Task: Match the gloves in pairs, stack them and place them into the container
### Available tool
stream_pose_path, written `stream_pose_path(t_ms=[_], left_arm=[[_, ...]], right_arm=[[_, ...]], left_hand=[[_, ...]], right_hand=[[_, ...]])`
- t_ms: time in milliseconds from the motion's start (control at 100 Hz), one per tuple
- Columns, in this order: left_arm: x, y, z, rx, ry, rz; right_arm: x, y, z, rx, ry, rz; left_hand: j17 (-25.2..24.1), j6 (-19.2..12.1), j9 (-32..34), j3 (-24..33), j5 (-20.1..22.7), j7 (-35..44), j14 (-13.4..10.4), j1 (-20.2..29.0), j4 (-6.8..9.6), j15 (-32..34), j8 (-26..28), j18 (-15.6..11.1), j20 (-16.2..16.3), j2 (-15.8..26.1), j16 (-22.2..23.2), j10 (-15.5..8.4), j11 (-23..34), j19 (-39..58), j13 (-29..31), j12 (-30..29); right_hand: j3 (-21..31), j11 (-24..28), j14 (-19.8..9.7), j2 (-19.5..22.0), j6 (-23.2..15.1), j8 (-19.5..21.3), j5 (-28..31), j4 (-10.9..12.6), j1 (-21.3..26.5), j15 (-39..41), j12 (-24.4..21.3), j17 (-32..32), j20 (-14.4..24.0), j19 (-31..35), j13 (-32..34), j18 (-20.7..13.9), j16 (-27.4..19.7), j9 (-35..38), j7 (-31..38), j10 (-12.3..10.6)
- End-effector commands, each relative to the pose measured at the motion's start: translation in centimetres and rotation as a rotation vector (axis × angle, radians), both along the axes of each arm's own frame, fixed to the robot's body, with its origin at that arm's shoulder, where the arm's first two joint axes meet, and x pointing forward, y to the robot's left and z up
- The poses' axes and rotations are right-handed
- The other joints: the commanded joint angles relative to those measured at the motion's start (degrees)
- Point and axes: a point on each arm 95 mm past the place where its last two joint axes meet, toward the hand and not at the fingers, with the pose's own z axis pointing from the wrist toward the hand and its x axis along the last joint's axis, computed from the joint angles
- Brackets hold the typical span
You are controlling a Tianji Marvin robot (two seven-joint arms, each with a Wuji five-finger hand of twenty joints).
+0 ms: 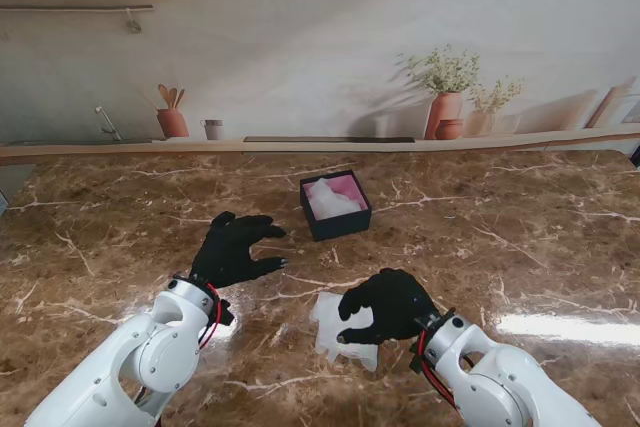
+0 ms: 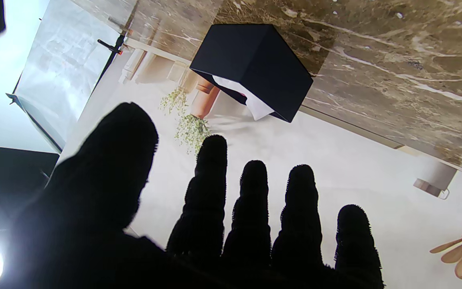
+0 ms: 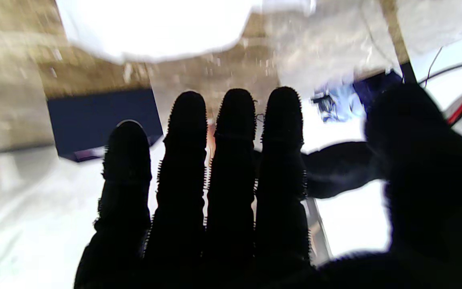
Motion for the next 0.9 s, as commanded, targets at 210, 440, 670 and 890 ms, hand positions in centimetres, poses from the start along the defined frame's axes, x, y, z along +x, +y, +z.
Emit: stream_pose_path(t_ms=[210, 440, 670, 890], left_arm=[[-0.5, 0.4, 0.2, -0.004, -0.019, 0.005], [-0.7, 1.3, 0.2, -0.002, -0.024, 0.02], [-0.9, 1.8, 0.2, 0.001, -0.026, 0.024], [-0.9, 1.7, 0.1, -0.003, -0.021, 0.02]], right_arm=[[4.3, 2.8, 1.9, -0.16, -0.055, 0.132], [6.7, 5.4, 0.6, -0.369, -0.024, 0.279], [7.3, 6.2, -1.8, -0.546, -0.011, 0.357], [7.8, 5.7, -4.1, -0.629, -0.049, 0.345]], left_hand=[[-1.41, -1.68, -0.42, -1.95, -0.34, -0.34, -2.58, 0.06, 1.22, -1.83, 0.43, 0.07, 1.56, 1.71, -0.66, -1.54, -1.11, -2.2, -2.67, -0.65], [-1.44, -1.58, -0.51, -1.94, -0.36, -0.38, -2.62, 0.22, 1.22, -1.89, 0.41, 0.06, 1.5, 1.76, -0.71, -1.69, -1.12, -2.44, -2.73, -0.67], [-1.48, -1.56, -0.43, -2.1, -0.22, -0.33, -2.64, 0.18, 1.22, -1.86, 0.43, 0.15, 1.46, 1.78, -0.72, -1.7, -1.1, -2.69, -2.6, -0.68], [-1.49, -1.59, -0.42, -2.07, 0.01, -0.22, -2.43, 0.17, 1.23, -1.83, 0.47, 0.26, 1.52, 1.75, -0.71, -1.62, -1.12, -2.85, -2.58, -0.7]], right_hand=[[28.88, -5.06, -3.39, -12.55, 1.12, 3.38, -9.02, -1.99, 6.44, -11.31, -1.94, -4.32, -7.42, -13.37, -4.67, -0.99, -5.82, -10.23, -10.58, -1.99], [26.72, -12.08, -2.99, -14.64, 7.48, -1.56, -24.38, -3.16, 7.01, -21.22, -8.91, -9.28, -9.95, -21.67, -14.86, -1.82, -14.62, -27.55, -21.66, 0.24], [24.45, -12.7, -0.01, -14.07, 11.93, -3.43, -33.75, -3.44, 6.08, -21.47, -12.07, -10.84, -9.39, -23.33, -17.97, -1.15, -16.24, -33.23, -27.27, 2.07], [24.61, -5.22, -1.11, -15.6, 12.11, -1.52, -35.3, -4.29, 4.69, -19.37, -8.52, -11.33, -7.14, -22.97, -18.75, -2.15, -14.96, -31.61, -27.77, -0.6]])
